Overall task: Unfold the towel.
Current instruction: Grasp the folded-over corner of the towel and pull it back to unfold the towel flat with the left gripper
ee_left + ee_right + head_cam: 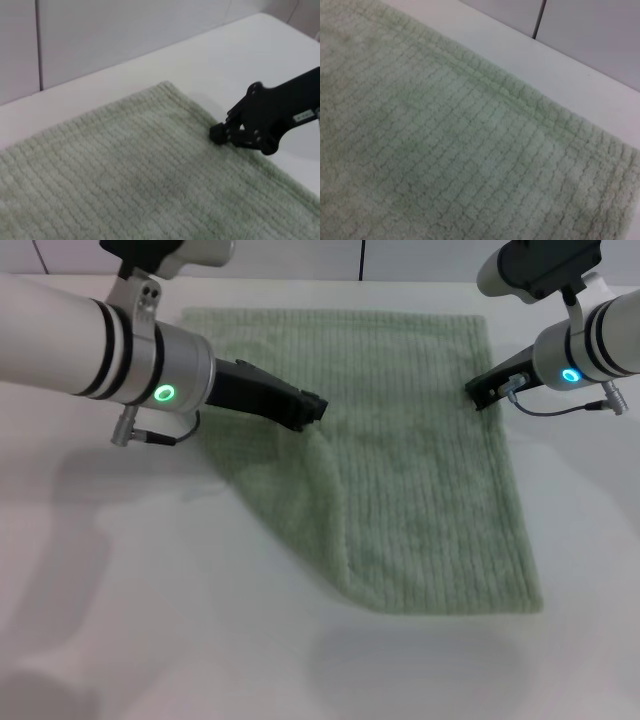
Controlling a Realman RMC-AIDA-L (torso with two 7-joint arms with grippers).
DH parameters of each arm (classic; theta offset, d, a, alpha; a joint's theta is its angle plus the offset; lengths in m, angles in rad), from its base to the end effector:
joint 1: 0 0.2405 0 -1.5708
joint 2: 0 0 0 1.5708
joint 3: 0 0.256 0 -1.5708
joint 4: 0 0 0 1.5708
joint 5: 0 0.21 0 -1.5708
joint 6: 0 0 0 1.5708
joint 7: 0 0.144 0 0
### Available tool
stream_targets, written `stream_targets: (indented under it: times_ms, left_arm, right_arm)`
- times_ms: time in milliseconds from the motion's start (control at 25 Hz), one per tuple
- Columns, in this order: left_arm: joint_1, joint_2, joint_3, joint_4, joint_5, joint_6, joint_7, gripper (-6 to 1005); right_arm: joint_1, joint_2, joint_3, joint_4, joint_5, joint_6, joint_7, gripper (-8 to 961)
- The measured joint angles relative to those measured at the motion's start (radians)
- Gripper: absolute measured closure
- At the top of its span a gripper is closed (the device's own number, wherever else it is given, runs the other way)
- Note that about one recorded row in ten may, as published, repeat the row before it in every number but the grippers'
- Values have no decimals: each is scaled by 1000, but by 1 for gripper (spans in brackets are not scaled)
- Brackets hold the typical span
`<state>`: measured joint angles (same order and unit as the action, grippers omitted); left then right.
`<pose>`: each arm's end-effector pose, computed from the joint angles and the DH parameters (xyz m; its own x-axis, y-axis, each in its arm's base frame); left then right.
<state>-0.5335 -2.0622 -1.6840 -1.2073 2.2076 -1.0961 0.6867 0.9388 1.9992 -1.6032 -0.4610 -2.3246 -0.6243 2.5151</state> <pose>-0.1694 0.3798 -0.0274 0.7809 0.5882 0.2103 0.6219 -0.7002 -0.3507 0.2188 0.4542 -0.0567 0.7762 -0.6299 -0.0274 -0.4950 -0.5818 -0.6454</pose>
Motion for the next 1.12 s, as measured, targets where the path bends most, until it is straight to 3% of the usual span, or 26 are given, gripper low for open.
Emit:
stream_targets:
  times_ms: [560,1120]
  left_arm:
    - [62,2,-76,-90,-34,-98,47,897]
    - [115,2,-194,-141,-100,-304,177,893]
  right_arm:
    - [7,-2,-1,9,1,0,-2,928]
    - [8,-4,-1,10,1,0,-2,929]
